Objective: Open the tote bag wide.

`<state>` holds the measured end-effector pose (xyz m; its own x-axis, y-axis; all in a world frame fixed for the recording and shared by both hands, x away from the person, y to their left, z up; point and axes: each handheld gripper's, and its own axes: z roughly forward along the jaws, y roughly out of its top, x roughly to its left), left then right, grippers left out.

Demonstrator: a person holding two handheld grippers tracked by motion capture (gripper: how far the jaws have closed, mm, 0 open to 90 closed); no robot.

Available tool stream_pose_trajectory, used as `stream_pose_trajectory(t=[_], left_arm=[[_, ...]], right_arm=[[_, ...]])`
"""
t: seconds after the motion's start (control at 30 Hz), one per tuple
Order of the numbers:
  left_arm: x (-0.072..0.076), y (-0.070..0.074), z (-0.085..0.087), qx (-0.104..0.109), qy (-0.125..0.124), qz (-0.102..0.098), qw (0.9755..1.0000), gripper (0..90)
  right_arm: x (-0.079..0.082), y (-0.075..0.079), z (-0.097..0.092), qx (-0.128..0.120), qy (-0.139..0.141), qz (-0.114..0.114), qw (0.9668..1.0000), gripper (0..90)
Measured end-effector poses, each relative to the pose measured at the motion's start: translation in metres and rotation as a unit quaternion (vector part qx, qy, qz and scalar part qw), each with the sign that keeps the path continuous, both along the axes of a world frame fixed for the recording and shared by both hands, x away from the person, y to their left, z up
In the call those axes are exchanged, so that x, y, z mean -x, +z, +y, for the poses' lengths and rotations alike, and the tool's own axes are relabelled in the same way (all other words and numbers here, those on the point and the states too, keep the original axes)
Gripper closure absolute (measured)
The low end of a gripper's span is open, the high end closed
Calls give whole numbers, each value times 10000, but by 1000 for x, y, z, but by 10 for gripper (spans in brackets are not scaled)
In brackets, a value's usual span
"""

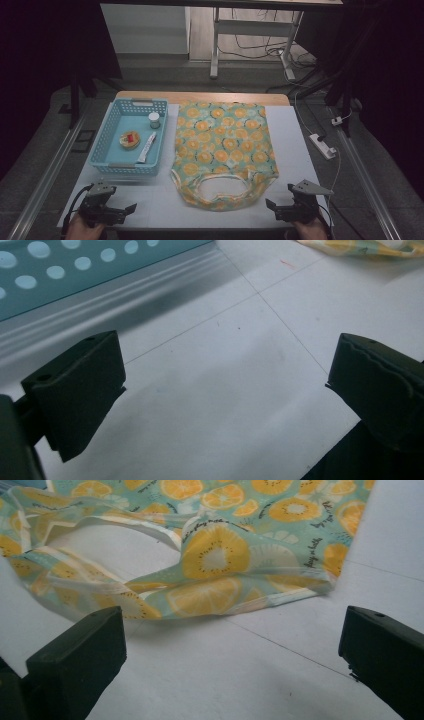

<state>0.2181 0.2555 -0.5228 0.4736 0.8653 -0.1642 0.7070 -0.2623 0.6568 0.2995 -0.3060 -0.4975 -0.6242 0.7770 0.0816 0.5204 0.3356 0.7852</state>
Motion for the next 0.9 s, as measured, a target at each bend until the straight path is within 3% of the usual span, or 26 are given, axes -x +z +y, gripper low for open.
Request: stream_pose_trajectory(t=[0.13,0.27,0.9], left_arm=[[1,0,0,-12,-19,-20,10000,20],[2,0,3,107,12,-15,9999,26],[2,0,3,86,28,11,10000,24]], right_arm=[[-1,0,1,-6,100,39,9999,0],[-2,-1,3,32,201,59,9998,0],[-3,-1,6,130,279,119,9995,0]])
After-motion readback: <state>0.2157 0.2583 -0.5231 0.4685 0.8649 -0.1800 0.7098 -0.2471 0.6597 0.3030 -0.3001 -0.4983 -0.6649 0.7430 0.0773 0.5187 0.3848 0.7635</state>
